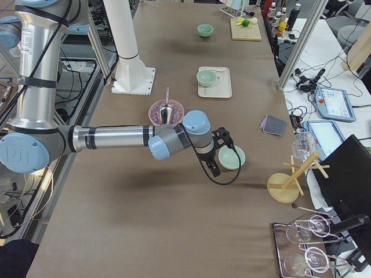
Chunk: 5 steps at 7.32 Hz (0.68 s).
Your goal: Stack green bowls together
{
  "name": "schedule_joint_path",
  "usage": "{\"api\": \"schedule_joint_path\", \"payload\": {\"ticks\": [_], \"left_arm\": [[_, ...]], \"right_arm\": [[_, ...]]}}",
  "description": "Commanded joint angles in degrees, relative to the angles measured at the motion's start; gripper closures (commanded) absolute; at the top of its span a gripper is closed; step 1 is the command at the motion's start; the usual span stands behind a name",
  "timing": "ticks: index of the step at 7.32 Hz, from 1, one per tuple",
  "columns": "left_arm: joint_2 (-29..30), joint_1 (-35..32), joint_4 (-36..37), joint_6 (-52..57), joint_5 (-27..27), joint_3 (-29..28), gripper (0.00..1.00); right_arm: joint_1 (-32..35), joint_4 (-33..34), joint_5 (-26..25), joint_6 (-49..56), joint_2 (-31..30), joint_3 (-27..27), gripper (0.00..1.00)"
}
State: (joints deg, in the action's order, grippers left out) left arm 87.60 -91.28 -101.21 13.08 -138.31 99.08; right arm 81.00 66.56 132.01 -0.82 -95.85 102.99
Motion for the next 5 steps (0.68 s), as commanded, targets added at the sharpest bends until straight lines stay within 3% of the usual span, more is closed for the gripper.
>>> {"api": "schedule_joint_path", "payload": {"ticks": [1, 2, 4, 5], "left_arm": [[-1.28, -0.03, -3.98, -2.71, -4.07, -1.68, 0.02], [-1.81, 0.58, -9.91, -4.79, -4.68, -1.61, 0.02], [-1.55, 8.81, -11.73, -17.23, -3.64, -2.3, 0.02], [-1.9, 11.02, -14.6, -21.3, 3.59, -2.92, 0.02]], "right_arm": [[-1.28, -0.03, 1.13, -5.03, 1.63, 0.02, 0.0], [-2.76, -0.81, 0.88, -8.81, 1.45, 0.02, 0.0], [-7.93, -0.91, -3.22, -18.1, 1.71, -0.33, 0.0], [-10.05, -1.08, -6.13, -21.99, 1.72, -0.33, 0.0]]}}
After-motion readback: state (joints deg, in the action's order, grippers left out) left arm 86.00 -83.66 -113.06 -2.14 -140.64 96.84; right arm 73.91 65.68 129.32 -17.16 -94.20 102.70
